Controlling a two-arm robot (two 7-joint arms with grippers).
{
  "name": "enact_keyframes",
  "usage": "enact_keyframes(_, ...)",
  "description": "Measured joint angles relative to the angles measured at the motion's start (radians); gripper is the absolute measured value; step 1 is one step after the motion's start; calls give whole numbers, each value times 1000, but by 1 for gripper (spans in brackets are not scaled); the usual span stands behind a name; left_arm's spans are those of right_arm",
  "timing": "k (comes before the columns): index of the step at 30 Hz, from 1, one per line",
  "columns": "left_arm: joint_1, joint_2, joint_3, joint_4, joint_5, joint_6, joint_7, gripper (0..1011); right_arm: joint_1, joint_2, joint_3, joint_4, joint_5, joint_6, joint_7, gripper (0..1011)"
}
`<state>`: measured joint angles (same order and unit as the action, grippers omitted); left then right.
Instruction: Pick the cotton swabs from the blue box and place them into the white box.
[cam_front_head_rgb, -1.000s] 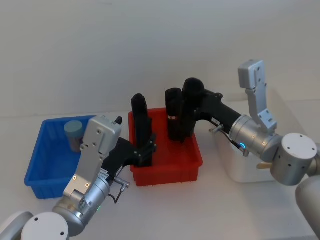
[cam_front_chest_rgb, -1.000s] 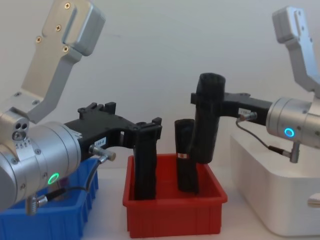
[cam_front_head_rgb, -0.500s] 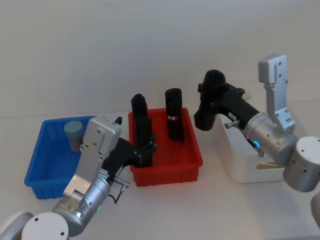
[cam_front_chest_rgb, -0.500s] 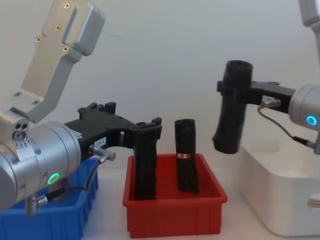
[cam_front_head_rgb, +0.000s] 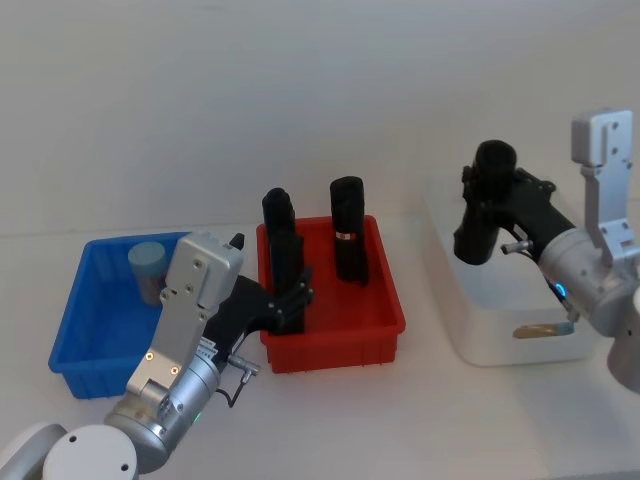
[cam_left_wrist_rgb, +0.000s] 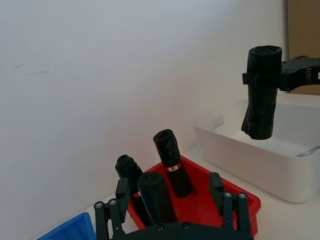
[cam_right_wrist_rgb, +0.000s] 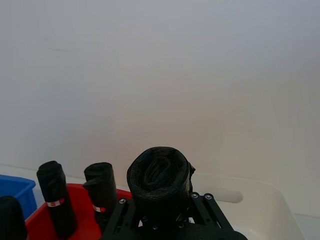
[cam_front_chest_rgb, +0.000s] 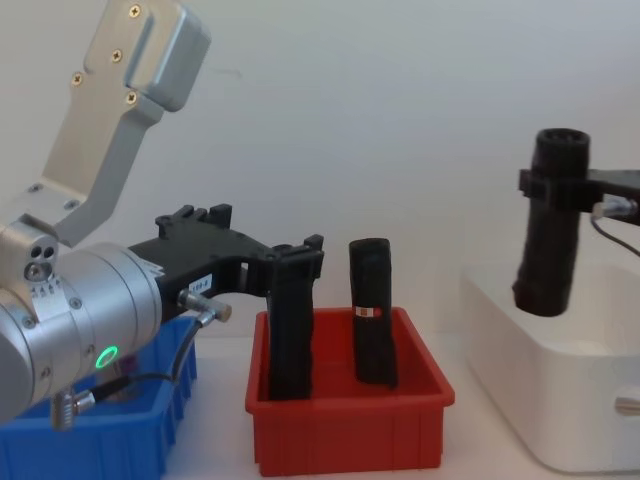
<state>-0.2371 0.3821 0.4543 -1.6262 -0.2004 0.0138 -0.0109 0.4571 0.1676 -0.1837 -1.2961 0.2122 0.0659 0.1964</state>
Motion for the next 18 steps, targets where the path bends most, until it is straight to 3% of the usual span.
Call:
enact_keyframes(14, 0, 0, 0, 0, 0, 0, 0, 1004, -27, 24, 24, -8, 6, 50, -42, 380)
enact_keyframes(18, 0, 0, 0, 0, 0, 0, 0, 1004, -28, 25, 25, 0, 11, 50, -36, 475)
